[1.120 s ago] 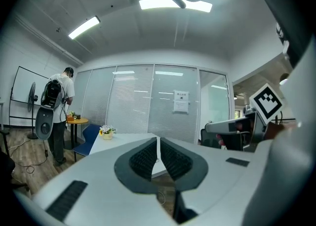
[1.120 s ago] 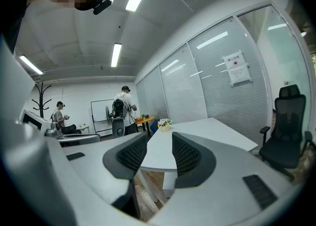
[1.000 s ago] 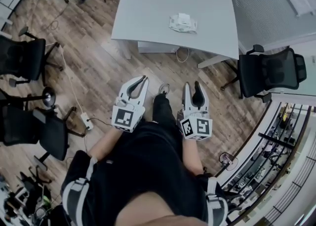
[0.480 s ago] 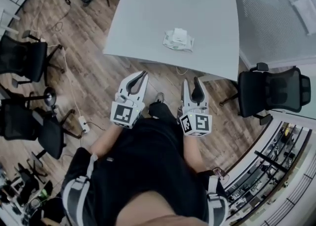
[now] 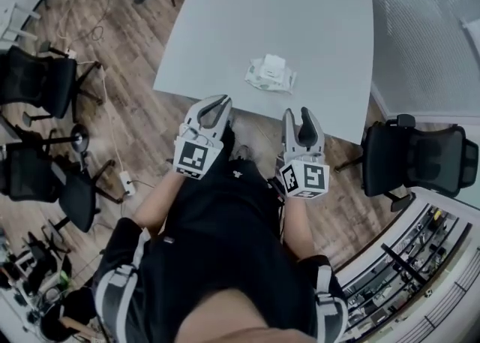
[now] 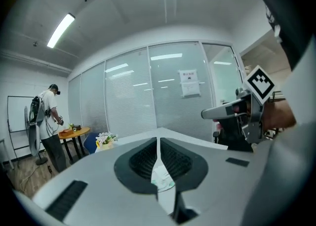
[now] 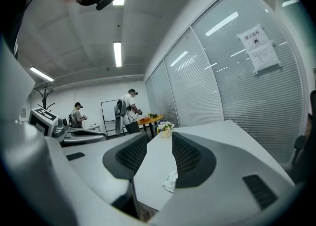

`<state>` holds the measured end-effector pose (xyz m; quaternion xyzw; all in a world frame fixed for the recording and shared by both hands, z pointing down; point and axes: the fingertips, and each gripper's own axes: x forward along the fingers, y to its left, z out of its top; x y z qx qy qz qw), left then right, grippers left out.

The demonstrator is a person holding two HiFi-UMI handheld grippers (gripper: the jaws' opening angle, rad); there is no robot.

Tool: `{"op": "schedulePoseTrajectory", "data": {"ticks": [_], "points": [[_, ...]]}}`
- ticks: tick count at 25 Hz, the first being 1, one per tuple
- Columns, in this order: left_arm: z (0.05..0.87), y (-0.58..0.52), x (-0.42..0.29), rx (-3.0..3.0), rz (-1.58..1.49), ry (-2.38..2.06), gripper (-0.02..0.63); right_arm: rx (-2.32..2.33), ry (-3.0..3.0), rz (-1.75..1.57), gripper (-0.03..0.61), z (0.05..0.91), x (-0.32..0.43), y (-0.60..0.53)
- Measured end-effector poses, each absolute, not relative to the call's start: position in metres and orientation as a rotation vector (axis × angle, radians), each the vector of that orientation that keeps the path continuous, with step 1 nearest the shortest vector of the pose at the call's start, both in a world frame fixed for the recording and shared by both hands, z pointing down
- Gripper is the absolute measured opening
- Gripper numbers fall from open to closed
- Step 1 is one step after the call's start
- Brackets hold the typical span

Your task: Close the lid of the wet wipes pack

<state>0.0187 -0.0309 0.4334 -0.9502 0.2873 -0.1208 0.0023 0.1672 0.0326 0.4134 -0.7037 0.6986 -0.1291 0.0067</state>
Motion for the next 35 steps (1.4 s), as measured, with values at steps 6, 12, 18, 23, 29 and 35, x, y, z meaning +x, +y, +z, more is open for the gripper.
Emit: {"op": "schedulePoseTrajectory", "data": {"ticks": [6,12,18,23,29,35], "points": [[0.489,-0.087,0.069,-2.9,-0.669,0.624,0.04,-2.228,2.195,-0.454,0.167,0.439,0.201,-0.018],[0.58,-0.135,0.111,-2.714,-1.013,0.309,0.041,-2.251,2.24,-0.549,0.169,0.466,0.228,-0.081],[0.672,-0.158,0.139,-2.621,-1.274,-0.057,0.059,-2.263,2.314,-0.705,0.178,0.512,0.248,-0.144],[0.734,-0.176,0.154,-2.516,-1.365,-0.23,0.115,-2.27,2.398,-0.817,0.186,0.561,0.256,-0.187],[0.775,-0.184,0.171,-2.49,-1.476,-0.383,0.115,-2.154,2.618,-1.012,0.187,0.615,0.27,-0.221],[0.797,-0.183,0.17,-2.429,-1.585,-0.505,0.112,-1.846,2.98,-1.306,0.186,0.685,0.27,-0.242]]}}
